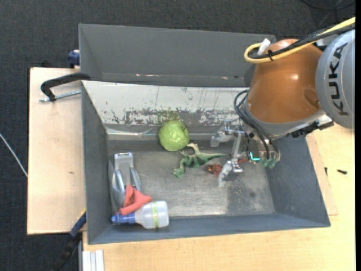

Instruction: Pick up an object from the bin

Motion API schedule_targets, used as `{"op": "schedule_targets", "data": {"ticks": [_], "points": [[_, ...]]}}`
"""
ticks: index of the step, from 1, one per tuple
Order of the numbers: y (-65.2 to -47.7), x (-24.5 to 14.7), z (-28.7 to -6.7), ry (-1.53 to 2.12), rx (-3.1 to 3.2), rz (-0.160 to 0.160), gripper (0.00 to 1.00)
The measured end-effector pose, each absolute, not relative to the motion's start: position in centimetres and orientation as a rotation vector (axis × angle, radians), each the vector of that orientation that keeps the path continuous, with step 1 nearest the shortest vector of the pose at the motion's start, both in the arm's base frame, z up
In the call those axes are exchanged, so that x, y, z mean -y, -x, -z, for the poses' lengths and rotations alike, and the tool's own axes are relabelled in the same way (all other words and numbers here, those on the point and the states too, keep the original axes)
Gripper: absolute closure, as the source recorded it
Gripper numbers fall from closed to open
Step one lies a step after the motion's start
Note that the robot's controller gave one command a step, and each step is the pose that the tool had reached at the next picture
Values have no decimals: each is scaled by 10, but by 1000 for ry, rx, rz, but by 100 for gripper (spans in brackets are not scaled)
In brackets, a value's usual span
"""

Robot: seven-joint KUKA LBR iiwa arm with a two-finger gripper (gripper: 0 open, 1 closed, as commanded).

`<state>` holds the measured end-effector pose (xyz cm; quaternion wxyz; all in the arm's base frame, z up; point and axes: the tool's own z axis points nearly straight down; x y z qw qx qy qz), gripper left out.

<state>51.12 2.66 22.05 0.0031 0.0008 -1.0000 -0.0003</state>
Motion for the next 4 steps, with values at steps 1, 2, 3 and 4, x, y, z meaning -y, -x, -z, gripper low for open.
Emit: {"op": "schedule_targets", "data": {"ticks": [1, 2, 3, 4], "points": [[-512, -27, -224, -1, 3142, 1, 0], [-525, -32, -195, -2, 3154, 2, 0], [-528, -20, -158, 195, 3131, 3, 0], [-536, -13, -135, 567, 3090, 2, 0]]}}
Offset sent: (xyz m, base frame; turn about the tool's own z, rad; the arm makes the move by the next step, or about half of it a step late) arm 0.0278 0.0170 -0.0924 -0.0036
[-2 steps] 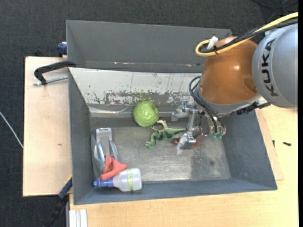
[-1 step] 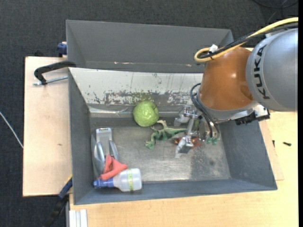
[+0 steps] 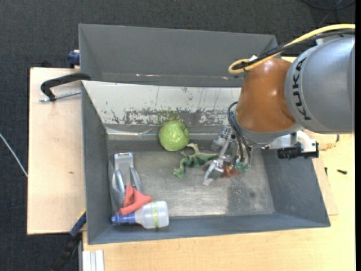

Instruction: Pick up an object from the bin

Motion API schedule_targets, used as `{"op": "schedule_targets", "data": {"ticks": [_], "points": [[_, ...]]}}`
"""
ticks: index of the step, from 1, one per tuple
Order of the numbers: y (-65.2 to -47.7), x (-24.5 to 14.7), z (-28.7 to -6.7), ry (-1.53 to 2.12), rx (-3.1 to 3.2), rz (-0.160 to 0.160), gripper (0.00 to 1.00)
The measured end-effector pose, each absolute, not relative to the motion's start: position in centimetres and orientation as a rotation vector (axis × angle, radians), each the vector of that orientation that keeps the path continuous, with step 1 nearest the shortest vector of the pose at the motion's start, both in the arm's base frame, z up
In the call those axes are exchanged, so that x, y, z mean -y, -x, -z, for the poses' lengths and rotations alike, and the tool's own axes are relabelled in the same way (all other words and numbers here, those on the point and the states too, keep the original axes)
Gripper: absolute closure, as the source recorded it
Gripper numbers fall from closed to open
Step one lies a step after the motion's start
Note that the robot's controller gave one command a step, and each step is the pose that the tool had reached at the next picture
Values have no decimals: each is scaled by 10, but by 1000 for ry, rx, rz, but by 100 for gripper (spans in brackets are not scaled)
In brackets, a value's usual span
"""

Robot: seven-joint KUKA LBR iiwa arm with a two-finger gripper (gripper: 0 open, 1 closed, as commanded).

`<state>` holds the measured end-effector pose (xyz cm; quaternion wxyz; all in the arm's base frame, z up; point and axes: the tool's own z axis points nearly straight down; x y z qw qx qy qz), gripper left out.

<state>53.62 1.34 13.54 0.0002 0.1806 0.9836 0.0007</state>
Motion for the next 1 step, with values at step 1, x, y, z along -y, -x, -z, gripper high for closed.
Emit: {"op": "schedule_targets", "data": {"ticks": [1], "points": [[-562, -19, -118, -261, -3125, -1, 0]]}}
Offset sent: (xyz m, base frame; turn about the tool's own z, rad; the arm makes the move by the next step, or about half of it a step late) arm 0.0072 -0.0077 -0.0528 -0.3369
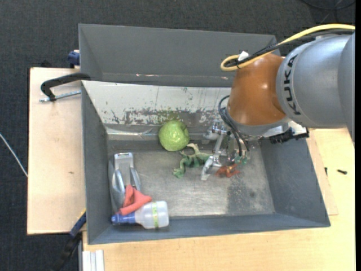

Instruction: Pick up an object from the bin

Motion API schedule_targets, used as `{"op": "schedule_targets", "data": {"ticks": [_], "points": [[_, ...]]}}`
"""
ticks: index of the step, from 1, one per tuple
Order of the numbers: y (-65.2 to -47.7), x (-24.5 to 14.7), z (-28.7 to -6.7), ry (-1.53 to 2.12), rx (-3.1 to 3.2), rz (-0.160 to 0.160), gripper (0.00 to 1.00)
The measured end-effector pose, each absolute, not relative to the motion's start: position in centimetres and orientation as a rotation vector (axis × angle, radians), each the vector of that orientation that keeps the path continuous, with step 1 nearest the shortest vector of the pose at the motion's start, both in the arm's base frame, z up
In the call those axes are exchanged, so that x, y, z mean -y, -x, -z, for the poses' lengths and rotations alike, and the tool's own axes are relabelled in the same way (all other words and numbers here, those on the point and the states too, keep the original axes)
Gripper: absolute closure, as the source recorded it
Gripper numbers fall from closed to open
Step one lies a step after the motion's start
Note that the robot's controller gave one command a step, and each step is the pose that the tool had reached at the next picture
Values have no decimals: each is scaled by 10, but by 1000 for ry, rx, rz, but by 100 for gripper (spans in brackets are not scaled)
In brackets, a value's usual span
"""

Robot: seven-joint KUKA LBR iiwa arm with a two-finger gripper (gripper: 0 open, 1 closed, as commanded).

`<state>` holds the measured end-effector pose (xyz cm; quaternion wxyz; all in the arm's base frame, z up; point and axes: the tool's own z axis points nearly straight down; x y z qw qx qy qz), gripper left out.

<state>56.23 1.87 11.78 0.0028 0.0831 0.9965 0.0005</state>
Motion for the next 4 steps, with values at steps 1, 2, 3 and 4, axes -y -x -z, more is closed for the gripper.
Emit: {"op": "schedule_targets", "data": {"ticks": [1, 2, 3, 4], "points": [[-544, -7, -83, -41, -3139, -2, 100], [-544, -7, -83, -41, -3139, -2, 100], [-537, -3, -125, -37, -3145, -2, 100], [-544, -1, -160, -36, -3129, -1, 100]]}}
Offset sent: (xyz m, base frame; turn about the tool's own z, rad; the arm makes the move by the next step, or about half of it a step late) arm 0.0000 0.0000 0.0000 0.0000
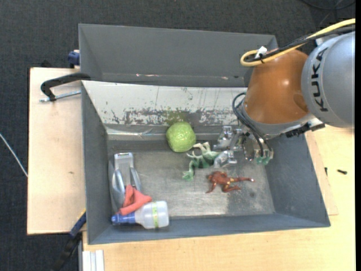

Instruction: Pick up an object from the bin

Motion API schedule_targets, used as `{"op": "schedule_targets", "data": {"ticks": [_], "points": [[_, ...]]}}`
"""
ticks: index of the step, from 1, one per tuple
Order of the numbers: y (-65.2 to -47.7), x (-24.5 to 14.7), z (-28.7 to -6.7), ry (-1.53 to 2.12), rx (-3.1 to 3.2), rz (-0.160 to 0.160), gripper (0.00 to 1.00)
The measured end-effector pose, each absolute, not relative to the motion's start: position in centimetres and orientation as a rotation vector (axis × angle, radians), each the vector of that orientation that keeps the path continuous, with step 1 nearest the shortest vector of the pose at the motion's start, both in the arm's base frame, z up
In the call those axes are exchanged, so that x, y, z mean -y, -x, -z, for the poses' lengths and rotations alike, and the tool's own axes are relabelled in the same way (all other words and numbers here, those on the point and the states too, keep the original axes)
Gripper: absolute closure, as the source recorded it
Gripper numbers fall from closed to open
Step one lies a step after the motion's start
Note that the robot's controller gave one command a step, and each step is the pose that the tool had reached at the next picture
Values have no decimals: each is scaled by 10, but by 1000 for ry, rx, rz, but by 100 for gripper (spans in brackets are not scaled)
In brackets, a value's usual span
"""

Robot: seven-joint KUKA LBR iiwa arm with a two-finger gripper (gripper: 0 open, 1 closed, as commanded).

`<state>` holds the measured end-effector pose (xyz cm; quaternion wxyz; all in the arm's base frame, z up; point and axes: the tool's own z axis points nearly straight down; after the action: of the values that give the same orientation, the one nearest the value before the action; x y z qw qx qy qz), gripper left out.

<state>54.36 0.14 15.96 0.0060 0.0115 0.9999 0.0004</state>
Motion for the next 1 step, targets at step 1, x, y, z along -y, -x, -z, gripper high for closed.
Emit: {"op": "schedule_targets", "data": {"ticks": [1], "points": [[-537, 1, -186, -71, -3142, -2, 100]]}}
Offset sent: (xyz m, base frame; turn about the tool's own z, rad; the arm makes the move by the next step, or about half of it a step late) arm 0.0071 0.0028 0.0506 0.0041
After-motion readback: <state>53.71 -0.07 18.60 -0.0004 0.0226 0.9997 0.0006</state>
